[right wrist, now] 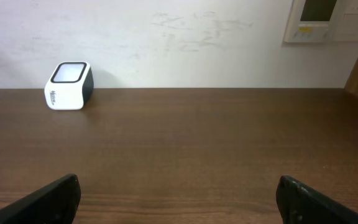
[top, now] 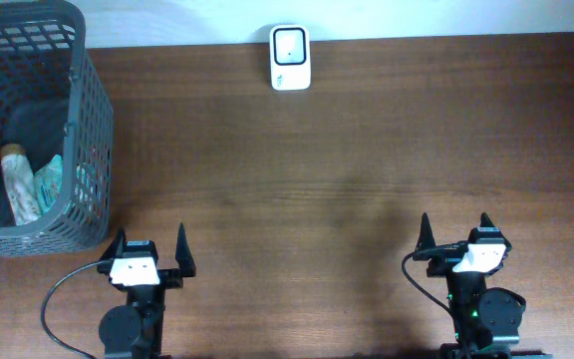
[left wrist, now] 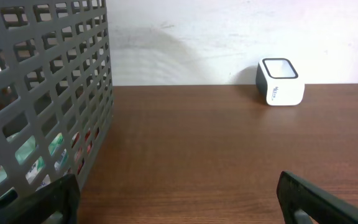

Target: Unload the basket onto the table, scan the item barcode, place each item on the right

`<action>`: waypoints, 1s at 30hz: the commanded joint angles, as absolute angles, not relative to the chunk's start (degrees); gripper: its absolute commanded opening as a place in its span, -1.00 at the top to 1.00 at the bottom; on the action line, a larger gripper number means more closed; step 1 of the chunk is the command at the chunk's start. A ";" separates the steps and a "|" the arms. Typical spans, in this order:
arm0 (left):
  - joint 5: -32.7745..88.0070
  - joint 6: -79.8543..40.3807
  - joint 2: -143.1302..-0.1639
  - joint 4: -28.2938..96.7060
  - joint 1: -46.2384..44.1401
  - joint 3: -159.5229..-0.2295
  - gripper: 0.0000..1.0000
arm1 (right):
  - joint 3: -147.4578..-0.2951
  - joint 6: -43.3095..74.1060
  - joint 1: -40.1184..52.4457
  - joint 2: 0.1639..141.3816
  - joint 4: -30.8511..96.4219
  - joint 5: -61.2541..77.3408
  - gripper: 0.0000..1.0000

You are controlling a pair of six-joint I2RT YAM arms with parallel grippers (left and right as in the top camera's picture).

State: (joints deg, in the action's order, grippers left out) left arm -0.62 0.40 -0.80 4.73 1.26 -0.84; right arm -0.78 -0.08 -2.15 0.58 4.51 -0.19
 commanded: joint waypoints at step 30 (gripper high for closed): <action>-1.23 1.32 -0.36 1.91 1.28 -0.51 -0.98 | -0.32 -0.21 -2.44 0.21 4.71 -0.49 -0.97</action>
